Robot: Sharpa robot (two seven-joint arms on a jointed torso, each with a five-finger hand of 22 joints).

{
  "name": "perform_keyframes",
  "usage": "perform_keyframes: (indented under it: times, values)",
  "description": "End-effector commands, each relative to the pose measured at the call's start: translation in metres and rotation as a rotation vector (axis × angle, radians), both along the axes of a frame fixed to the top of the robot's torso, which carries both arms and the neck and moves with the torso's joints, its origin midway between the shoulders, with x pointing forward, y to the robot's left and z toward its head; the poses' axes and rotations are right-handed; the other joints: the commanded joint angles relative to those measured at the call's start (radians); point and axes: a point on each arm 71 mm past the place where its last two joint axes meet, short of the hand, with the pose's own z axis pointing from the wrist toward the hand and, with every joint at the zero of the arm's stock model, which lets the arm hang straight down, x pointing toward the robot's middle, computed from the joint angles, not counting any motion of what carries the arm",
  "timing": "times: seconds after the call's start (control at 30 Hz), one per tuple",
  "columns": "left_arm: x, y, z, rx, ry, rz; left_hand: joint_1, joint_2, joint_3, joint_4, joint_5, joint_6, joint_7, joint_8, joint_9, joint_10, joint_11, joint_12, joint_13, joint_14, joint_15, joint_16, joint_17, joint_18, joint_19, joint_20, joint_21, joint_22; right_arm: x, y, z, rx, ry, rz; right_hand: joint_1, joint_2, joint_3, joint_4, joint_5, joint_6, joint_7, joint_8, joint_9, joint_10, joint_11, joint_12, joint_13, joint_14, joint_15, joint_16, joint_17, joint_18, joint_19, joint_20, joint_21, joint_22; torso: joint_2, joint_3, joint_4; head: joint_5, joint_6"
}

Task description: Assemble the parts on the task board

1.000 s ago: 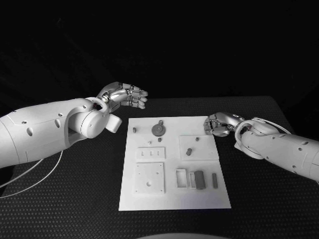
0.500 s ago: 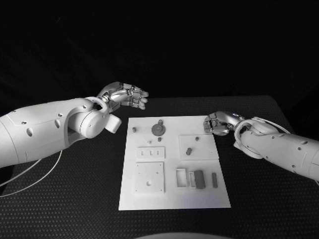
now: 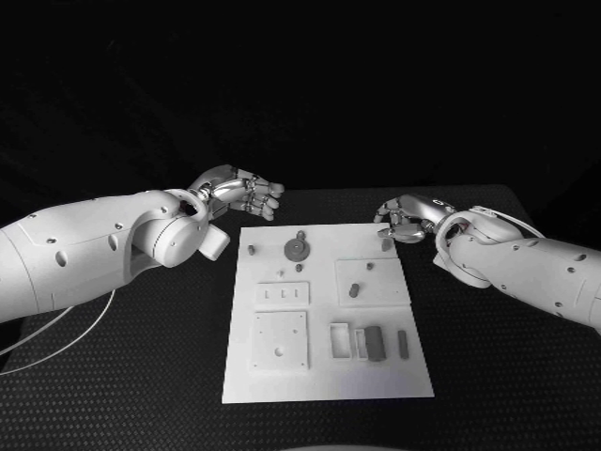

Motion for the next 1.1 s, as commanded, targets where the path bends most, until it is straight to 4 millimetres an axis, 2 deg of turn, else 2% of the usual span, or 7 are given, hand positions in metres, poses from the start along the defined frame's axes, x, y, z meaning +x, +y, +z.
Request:
perform_keyframes:
  times: [0.03, 0.3, 0.57, 0.7, 0.9, 1.0, 1.1]
  values:
    - [0.000, -0.009, -0.005, 0.093, 0.044, -0.031, -0.010, 0.002, -0.003, 0.007, -0.004, 0.007, 0.001, -0.005, -0.003, 0.012, -0.003, 0.003, 0.003, 0.014, 0.000, 0.003, 0.005, 0.006, 0.009, -0.004, 0.008, 0.003, -0.002, 0.008, 0.004, -0.037, -0.008, 0.014, 0.001, 0.003, -0.002, -0.006, 0.004, 0.244, -0.022, 0.004, 0.002, -0.018, -0.025, 0.003, -0.001, 0.001, -0.009, 0.005, -0.001, 0.008, 0.008, -0.002, 0.005, 0.016, -0.005, -0.0015, -0.0016, -0.003, 0.007]
    - [0.004, -0.021, -0.011, 0.114, 0.064, 0.002, -0.008, 0.005, -0.001, 0.002, -0.004, 0.013, -0.001, -0.010, -0.008, 0.020, -0.007, 0.003, 0.007, 0.022, -0.005, 0.004, 0.014, 0.006, 0.014, -0.008, 0.011, 0.010, -0.003, 0.022, 0.011, -0.067, -0.014, 0.010, 0.002, 0.001, -0.001, -0.006, 0.004, 0.246, -0.024, 0.005, 0.003, -0.015, -0.027, 0.001, -0.002, 0.003, -0.011, 0.005, -0.002, 0.008, 0.009, -0.003, 0.005, 0.016, -0.024, -0.0069, -0.0031, -0.001, 0.010]
    - [0.003, -0.016, -0.014, 0.111, 0.066, 0.013, -0.007, 0.002, -0.001, -0.003, -0.004, 0.010, 0.002, -0.016, -0.012, 0.016, -0.004, -0.003, 0.007, 0.019, -0.004, 0.000, 0.017, 0.004, 0.012, -0.008, 0.010, 0.012, 0.002, 0.013, 0.007, -0.079, -0.005, -0.009, 0.001, -0.009, -0.002, -0.006, 0.004, 0.243, -0.023, 0.003, 0.004, -0.015, -0.027, -0.003, -0.004, 0.004, -0.011, 0.003, -0.003, 0.008, 0.009, -0.003, 0.004, 0.016, -0.028, -0.0068, -0.0022, -0.001, 0.008]
    - [0.003, -0.014, -0.014, 0.107, 0.064, 0.016, -0.006, 0.001, -0.001, -0.004, -0.004, 0.009, 0.002, -0.017, -0.012, 0.015, -0.004, -0.003, 0.007, 0.019, -0.004, -0.001, 0.018, 0.004, 0.011, -0.008, 0.010, 0.013, 0.002, 0.006, 0.003, -0.085, 0.001, -0.017, -0.006, -0.037, -0.006, -0.002, 0.004, 0.230, -0.019, -0.007, 0.001, -0.021, -0.023, -0.010, -0.006, 0.001, -0.009, 0.001, -0.004, 0.008, 0.006, -0.002, 0.002, 0.016, -0.026, -0.0061, -0.0050, 0.001, 0.006]
    - [0.003, -0.012, -0.013, 0.087, 0.064, 0.013, -0.006, -0.002, -0.002, -0.008, -0.004, 0.004, 0.005, -0.022, -0.015, 0.012, -0.001, -0.007, 0.007, 0.018, -0.003, -0.003, 0.021, 0.003, 0.010, -0.008, 0.009, 0.014, -0.001, -0.005, -0.011, -0.079, 0.020, -0.025, -0.034, -0.130, -0.019, 0.014, 0.004, 0.084, 0.034, -0.093, -0.034, -0.045, 0.025, -0.011, 0.000, -0.009, 0.034, 0.001, -0.001, 0.008, 0.003, 0.000, -0.003, 0.015, -0.026, -0.0051, -0.0059, -0.002, 0.001]
    - [0.003, -0.011, -0.013, 0.083, 0.066, 0.016, -0.005, -0.005, -0.001, -0.012, -0.004, -0.010, 0.012, -0.033, -0.020, 0.009, 0.000, -0.011, 0.007, 0.018, -0.003, -0.006, 0.024, 0.002, 0.009, -0.008, 0.008, 0.016, -0.003, -0.007, -0.018, -0.079, 0.030, -0.016, -0.043, -0.158, -0.034, 0.016, 0.003, 0.007, 0.065, -0.136, -0.053, -0.064, 0.057, -0.008, 0.006, -0.020, 0.064, 0.003, 0.003, 0.008, -0.004, 0.002, -0.005, 0.016, -0.025, -0.0048, -0.0048, -0.002, -0.002]
    - [0.003, -0.009, -0.014, 0.085, 0.066, 0.026, -0.005, -0.009, -0.001, -0.015, -0.004, -0.021, 0.018, -0.040, -0.024, 0.001, 0.004, -0.018, 0.006, 0.018, -0.003, -0.008, 0.027, 0.002, 0.010, -0.008, 0.008, 0.018, -0.006, -0.009, -0.027, -0.073, 0.049, -0.009, -0.043, -0.180, -0.040, 0.021, 0.004, -0.028, 0.083, -0.153, -0.062, -0.085, 0.075, -0.005, 0.011, -0.035, 0.081, 0.004, 0.006, 0.008, -0.014, 0.007, -0.009, 0.017, -0.025, -0.0046, -0.0031, -0.003, -0.004]
